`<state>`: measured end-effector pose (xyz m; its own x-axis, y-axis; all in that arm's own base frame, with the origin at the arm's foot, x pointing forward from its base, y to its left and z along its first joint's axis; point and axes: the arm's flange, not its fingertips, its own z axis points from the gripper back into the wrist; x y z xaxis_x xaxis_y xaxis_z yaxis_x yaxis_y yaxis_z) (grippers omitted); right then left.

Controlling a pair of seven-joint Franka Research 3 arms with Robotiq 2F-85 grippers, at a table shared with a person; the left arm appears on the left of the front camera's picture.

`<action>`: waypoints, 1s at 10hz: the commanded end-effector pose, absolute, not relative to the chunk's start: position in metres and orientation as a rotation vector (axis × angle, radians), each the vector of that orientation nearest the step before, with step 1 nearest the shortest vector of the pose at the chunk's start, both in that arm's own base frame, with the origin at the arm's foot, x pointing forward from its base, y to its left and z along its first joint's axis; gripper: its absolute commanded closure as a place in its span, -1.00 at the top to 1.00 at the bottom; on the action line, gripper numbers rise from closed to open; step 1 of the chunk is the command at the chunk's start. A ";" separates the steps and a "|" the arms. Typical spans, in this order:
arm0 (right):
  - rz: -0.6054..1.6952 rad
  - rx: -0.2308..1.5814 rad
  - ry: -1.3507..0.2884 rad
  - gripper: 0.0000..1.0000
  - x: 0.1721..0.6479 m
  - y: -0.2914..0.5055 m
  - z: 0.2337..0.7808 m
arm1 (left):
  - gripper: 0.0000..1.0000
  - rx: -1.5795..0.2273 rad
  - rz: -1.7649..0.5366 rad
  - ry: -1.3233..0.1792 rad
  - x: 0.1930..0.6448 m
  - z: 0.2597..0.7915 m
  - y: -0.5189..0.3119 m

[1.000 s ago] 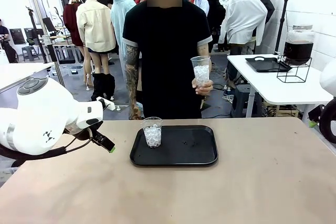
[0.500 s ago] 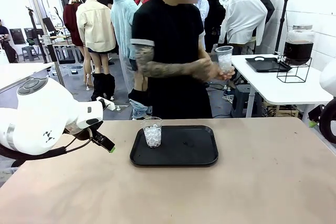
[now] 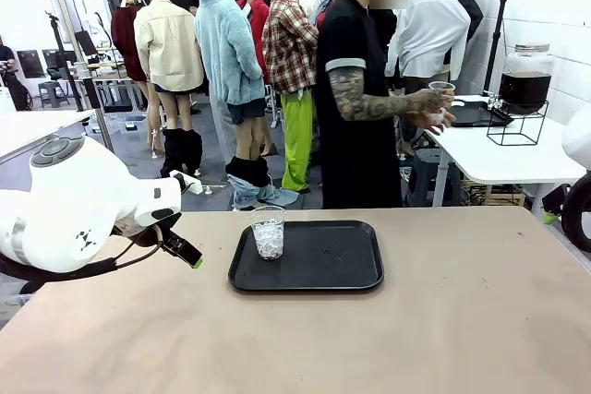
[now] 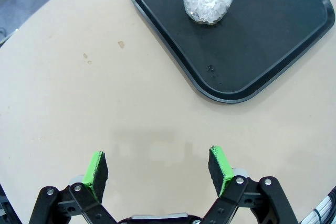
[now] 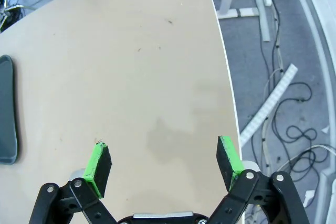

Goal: Pour the drink into the iced cup.
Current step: Pick up the iced cup indicated by the human and present it to them.

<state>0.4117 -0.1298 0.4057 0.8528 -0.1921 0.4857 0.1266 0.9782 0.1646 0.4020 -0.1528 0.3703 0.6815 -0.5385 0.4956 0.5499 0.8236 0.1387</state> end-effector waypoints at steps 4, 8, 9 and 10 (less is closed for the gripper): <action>-0.188 0.116 -0.533 1.00 0.409 -0.125 0.405 | 1.00 -0.024 -0.606 -0.551 0.402 0.371 -0.151; -0.188 0.116 -0.533 1.00 0.409 -0.125 0.405 | 1.00 -0.024 -0.606 -0.551 0.402 0.371 -0.151; -0.188 0.116 -0.533 1.00 0.409 -0.125 0.405 | 1.00 -0.024 -0.606 -0.551 0.402 0.371 -0.151; -0.188 0.116 -0.533 1.00 0.409 -0.125 0.405 | 1.00 -0.024 -0.606 -0.551 0.402 0.371 -0.151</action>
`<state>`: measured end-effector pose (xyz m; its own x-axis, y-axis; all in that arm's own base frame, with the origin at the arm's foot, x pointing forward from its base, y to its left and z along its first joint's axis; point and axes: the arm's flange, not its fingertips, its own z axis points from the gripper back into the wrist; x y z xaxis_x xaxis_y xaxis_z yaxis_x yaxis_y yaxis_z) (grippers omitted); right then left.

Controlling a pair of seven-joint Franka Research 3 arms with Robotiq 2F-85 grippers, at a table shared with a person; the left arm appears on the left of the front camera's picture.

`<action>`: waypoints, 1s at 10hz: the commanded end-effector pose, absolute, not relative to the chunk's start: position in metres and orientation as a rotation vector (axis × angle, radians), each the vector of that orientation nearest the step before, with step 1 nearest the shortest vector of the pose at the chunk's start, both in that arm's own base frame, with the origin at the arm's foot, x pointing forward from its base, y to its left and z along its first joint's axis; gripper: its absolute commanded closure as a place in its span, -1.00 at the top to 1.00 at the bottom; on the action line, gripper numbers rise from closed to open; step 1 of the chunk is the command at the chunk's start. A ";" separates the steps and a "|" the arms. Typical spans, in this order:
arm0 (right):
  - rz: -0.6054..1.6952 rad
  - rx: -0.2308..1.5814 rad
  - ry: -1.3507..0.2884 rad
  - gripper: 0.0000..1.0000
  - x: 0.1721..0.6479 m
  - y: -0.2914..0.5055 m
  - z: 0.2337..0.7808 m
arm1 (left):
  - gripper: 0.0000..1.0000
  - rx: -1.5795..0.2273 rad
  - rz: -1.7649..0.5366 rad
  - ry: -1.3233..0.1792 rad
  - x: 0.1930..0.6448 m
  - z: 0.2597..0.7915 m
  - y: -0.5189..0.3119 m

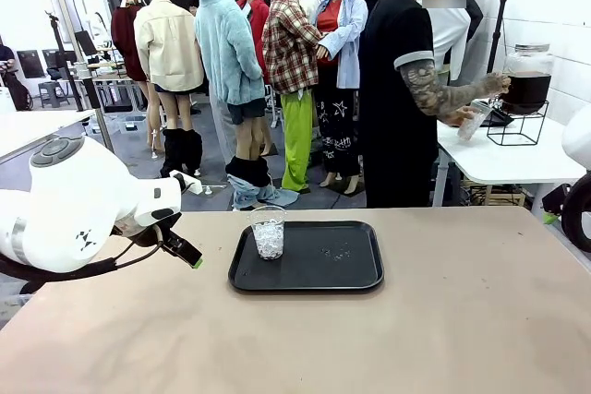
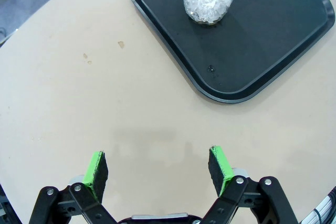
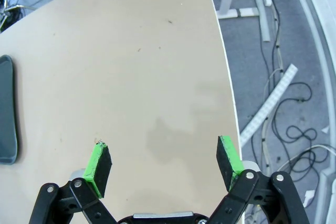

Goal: Pour the drink into the iced cup.
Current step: Pick up the iced cup indicated by the human and present it to them.

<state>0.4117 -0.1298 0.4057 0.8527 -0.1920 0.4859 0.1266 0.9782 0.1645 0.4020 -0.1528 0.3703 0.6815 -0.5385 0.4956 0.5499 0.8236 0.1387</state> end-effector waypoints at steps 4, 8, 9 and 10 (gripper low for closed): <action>-0.188 0.116 -0.533 1.00 0.409 -0.125 0.405 | 1.00 -0.024 -0.606 -0.551 0.402 0.371 -0.151; -0.188 0.116 -0.533 1.00 0.409 -0.125 0.405 | 1.00 -0.024 -0.606 -0.551 0.402 0.371 -0.151; -0.188 0.116 -0.533 1.00 0.409 -0.125 0.405 | 1.00 -0.024 -0.606 -0.551 0.402 0.371 -0.151; -0.188 0.116 -0.533 1.00 0.409 -0.125 0.405 | 1.00 -0.024 -0.606 -0.551 0.402 0.371 -0.151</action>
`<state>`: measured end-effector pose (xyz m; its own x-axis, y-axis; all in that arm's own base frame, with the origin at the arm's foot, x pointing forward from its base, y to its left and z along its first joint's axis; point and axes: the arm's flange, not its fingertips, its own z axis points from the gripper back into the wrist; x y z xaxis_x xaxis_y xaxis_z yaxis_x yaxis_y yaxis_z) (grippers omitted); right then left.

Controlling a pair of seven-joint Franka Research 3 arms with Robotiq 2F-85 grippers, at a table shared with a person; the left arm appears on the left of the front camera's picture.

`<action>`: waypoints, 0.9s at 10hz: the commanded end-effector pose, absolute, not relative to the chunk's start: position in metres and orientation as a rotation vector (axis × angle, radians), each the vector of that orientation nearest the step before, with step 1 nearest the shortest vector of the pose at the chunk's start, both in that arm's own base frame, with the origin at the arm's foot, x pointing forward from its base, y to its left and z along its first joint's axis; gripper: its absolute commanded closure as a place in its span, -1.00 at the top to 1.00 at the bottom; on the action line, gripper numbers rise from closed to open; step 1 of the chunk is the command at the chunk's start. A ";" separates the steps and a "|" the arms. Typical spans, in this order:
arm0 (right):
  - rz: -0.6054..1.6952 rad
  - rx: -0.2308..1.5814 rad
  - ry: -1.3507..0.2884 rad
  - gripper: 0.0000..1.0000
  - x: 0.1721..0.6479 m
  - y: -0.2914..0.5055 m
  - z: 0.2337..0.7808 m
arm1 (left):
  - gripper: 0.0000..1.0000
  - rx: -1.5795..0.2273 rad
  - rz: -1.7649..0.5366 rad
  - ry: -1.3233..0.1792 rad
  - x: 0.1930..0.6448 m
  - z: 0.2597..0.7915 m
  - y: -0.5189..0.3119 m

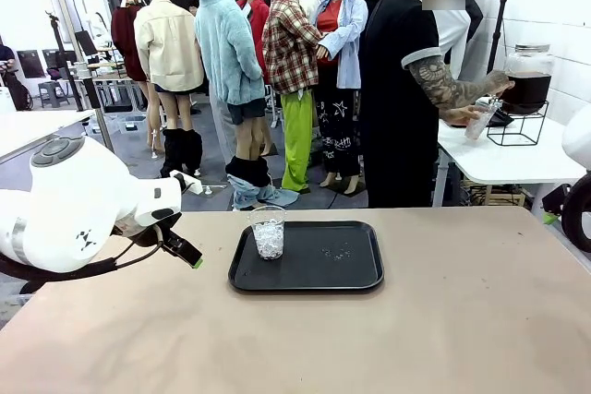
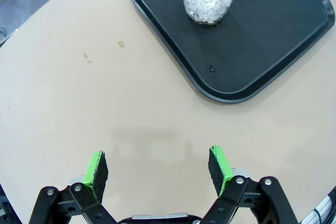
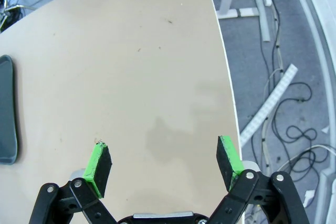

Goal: Pour the drink into the iced cup.
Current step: Pick up the iced cup indicated by the human and present it to them.

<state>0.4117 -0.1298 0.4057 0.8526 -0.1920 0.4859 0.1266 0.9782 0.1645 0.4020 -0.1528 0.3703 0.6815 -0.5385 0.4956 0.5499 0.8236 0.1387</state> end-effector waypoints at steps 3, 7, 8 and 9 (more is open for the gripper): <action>-0.188 0.116 -0.533 1.00 0.409 -0.125 0.405 | 1.00 -0.024 -0.606 -0.551 0.402 0.371 -0.151; -0.188 0.116 -0.533 1.00 0.409 -0.125 0.405 | 1.00 -0.024 -0.606 -0.551 0.402 0.371 -0.151; -0.188 0.116 -0.533 1.00 0.409 -0.125 0.405 | 1.00 -0.024 -0.606 -0.551 0.402 0.371 -0.151; -0.188 0.116 -0.533 1.00 0.409 -0.125 0.405 | 1.00 -0.024 -0.606 -0.551 0.402 0.371 -0.151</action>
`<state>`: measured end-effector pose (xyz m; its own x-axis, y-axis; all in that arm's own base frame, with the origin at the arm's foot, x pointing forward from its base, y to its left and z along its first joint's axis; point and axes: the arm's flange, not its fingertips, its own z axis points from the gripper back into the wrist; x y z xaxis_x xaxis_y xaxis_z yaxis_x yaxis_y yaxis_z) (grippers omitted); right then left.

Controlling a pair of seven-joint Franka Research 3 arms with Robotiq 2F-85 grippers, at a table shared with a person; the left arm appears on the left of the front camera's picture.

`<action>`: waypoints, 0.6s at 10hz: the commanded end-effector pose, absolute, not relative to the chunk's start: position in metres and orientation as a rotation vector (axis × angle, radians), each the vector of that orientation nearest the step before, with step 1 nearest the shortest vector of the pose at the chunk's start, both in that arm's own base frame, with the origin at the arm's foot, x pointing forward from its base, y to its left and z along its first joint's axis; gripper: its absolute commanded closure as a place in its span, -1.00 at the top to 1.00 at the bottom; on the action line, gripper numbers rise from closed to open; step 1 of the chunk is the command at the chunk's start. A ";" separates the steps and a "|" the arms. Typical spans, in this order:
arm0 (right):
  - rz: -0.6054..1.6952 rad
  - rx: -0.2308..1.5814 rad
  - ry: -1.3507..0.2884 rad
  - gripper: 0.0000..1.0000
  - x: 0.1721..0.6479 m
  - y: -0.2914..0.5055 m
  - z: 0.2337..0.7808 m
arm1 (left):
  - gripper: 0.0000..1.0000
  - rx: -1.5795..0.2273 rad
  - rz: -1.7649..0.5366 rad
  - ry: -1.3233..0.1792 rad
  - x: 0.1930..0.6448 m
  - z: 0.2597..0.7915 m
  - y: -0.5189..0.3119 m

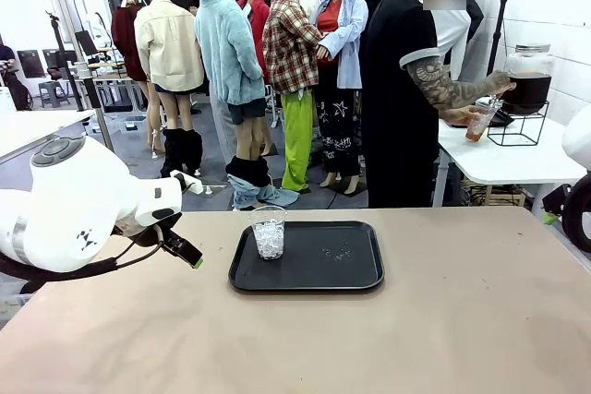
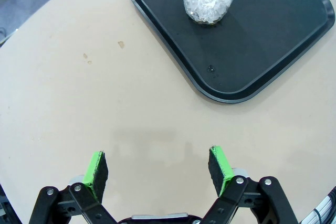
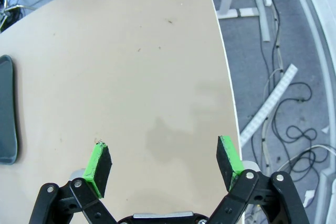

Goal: Pour the drink into the iced cup.
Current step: Pick up the iced cup indicated by the human and present it to them.

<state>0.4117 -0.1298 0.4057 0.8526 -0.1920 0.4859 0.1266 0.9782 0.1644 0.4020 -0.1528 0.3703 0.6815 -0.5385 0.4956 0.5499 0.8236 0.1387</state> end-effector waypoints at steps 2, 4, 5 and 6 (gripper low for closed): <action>-0.188 0.116 -0.533 1.00 0.409 -0.125 0.405 | 1.00 -0.024 -0.606 -0.551 0.402 0.371 -0.151; -0.188 0.116 -0.533 1.00 0.409 -0.125 0.405 | 1.00 -0.024 -0.606 -0.551 0.402 0.371 -0.151; -0.188 0.116 -0.533 1.00 0.409 -0.125 0.405 | 1.00 -0.024 -0.606 -0.551 0.402 0.371 -0.151; -0.188 0.116 -0.533 1.00 0.409 -0.125 0.405 | 1.00 -0.024 -0.606 -0.551 0.402 0.371 -0.151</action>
